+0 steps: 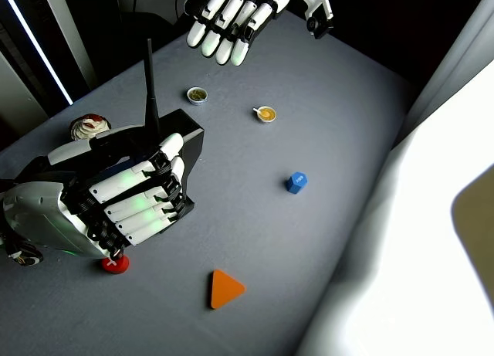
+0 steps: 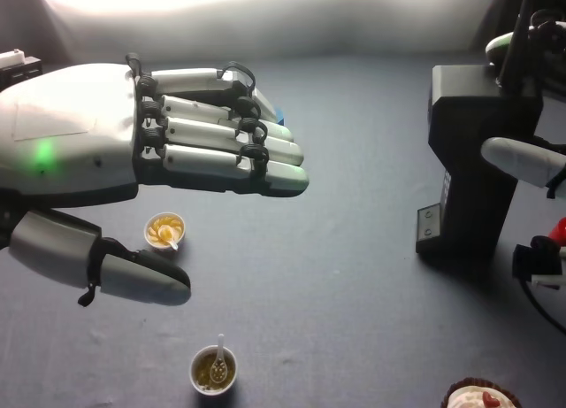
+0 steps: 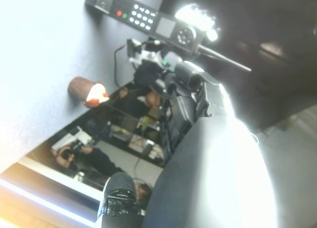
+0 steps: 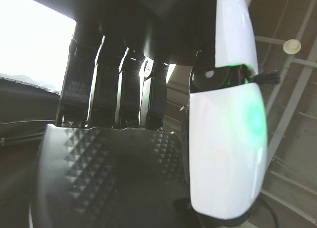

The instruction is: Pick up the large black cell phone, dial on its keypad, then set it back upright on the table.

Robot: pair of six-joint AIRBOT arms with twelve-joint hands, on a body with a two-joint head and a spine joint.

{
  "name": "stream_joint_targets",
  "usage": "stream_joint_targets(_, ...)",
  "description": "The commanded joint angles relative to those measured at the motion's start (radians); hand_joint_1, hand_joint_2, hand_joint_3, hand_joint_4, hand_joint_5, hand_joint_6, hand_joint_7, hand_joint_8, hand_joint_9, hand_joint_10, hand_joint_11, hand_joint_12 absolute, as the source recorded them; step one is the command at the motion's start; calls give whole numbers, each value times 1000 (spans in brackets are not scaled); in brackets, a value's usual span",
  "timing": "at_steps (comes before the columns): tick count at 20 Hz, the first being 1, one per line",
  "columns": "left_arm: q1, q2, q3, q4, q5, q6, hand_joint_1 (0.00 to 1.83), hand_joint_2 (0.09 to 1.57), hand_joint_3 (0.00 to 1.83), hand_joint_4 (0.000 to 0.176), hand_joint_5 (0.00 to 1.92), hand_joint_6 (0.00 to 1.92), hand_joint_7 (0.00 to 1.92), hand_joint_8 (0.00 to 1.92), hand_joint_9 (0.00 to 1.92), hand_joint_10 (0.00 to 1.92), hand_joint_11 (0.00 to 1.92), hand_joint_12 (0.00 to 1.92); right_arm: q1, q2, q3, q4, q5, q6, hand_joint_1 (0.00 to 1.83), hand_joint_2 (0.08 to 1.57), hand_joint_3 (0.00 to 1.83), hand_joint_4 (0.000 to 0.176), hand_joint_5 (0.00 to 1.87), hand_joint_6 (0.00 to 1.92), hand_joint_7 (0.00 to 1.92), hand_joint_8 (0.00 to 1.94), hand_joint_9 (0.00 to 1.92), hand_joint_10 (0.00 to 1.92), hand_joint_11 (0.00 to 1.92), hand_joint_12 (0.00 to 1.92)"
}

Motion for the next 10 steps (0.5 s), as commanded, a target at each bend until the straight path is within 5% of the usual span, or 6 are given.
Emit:
stream_joint_targets(1, -16, 9, -8, -81, -80, -1, 65, 1256, 0, 7, 291, 5, 344, 6, 373, 7, 44, 861, -3, 12, 6, 2, 116, 7, 1354, 1180, 0, 0, 770, 1091, 831, 1211, 879, 1433, 827, 1416)
stream_joint_targets(5, -14, 9, -9, -87, -82, -15, 63, 1256, 0, 8, 283, 0, 347, 1, 371, 2, 31, 893, -5, 12, 6, 2, 116, 6, 1359, 1185, 1, 0, 740, 1196, 856, 1170, 812, 1426, 697, 1351)
stream_joint_targets(6, -14, 9, -9, -91, -82, -15, 52, 1256, 0, 8, 282, 0, 347, 0, 368, 0, 30, 900, -5, 12, 6, 2, 116, 6, 1455, 1191, 11, 0, 666, 1231, 803, 1221, 781, 1353, 690, 1664)
stream_joint_targets(8, -14, 9, -8, -93, -82, -17, 52, 1259, 2, 5, 288, 2, 347, 0, 370, 1, 37, 907, -5, 12, 6, 2, 116, 5, 1481, 1185, 0, 0, 711, 1154, 809, 1221, 792, 1306, 687, 1732)
stream_joint_targets(10, -14, 9, -8, -93, -80, -17, 67, 1258, 0, 6, 284, 0, 338, 0, 363, 0, 28, 906, -6, 11, 6, 2, 116, 5, 1482, 1189, 1, 0, 617, 1275, 798, 1231, 826, 1261, 734, 1703)
